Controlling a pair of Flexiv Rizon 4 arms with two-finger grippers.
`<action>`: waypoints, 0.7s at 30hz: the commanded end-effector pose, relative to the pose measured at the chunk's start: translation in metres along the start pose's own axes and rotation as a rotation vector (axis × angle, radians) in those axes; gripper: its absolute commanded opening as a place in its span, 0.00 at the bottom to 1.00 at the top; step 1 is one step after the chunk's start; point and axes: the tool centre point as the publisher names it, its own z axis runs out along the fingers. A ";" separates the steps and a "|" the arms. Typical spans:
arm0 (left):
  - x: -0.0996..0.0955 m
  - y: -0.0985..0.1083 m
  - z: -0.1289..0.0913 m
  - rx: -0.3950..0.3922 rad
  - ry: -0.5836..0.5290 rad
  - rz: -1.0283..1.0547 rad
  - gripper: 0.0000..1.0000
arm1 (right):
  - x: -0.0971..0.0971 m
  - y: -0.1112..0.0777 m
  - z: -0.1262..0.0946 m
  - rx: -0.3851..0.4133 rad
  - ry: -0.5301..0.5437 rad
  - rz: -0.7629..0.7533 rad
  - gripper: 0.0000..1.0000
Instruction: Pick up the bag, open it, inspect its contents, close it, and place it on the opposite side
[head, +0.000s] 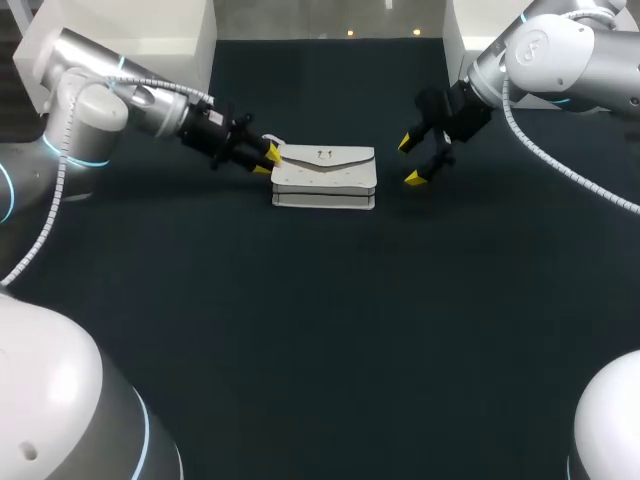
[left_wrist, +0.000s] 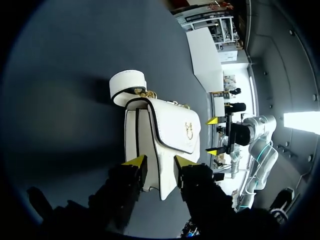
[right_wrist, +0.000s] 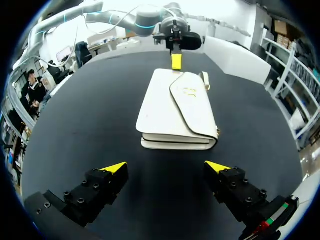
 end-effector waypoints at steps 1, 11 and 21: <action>0.003 0.014 -0.022 0.034 -0.010 0.013 1.00 | -0.002 0.000 0.000 -0.001 0.004 0.000 1.00; 0.017 0.025 -0.070 0.028 -0.105 0.129 1.00 | 0.005 0.034 -0.015 0.127 -0.094 -0.020 1.00; 0.032 0.031 -0.098 -0.091 -0.246 0.414 1.00 | 0.020 0.062 -0.028 0.209 -0.186 -0.052 1.00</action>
